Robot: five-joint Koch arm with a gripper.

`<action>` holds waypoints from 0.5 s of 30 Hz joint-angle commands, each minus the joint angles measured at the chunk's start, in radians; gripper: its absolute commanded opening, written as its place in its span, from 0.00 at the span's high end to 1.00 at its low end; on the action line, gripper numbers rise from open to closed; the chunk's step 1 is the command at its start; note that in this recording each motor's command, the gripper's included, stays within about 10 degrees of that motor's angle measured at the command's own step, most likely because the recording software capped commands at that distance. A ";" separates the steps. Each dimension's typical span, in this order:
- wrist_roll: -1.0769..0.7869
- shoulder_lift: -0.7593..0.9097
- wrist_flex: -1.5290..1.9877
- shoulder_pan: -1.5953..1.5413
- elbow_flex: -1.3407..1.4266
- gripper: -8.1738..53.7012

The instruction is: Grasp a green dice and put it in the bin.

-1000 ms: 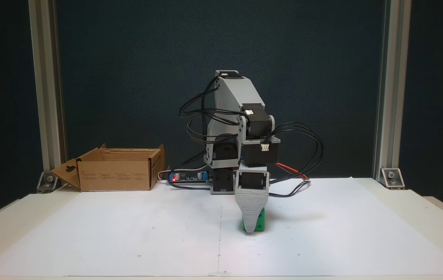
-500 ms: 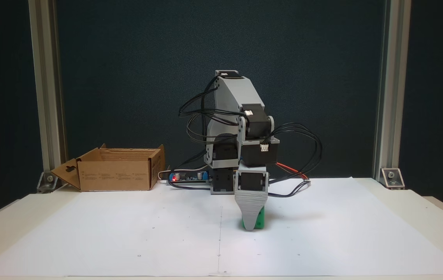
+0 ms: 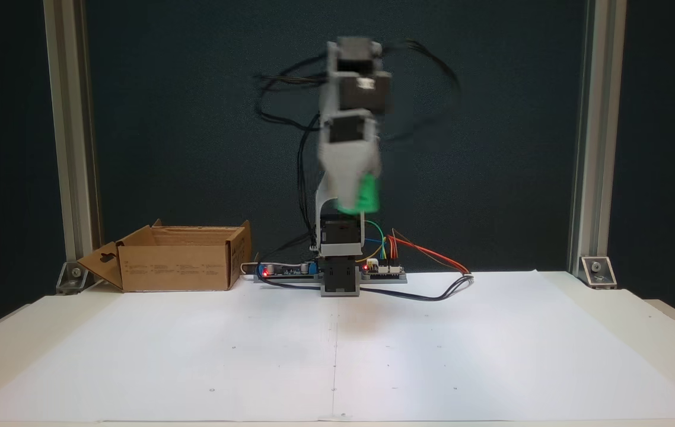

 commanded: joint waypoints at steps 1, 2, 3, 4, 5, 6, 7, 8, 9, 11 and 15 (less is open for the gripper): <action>-0.167 0.104 0.006 0.156 -0.026 0.68; -0.198 0.141 -0.014 0.216 -0.020 0.68; -0.236 0.179 -0.031 0.283 -0.020 0.68; -0.273 0.212 -0.046 0.356 -0.020 0.68; -0.314 0.238 -0.054 0.425 -0.020 0.68; -0.351 0.259 -0.055 0.497 -0.020 0.68; -0.392 0.276 -0.051 0.567 -0.025 0.68; -0.437 0.278 -0.046 0.638 -0.035 0.68; -0.475 0.279 -0.044 0.710 -0.048 0.68; -0.560 0.278 -0.055 0.856 -0.052 0.68; -0.687 0.236 -0.060 1.147 -0.051 0.68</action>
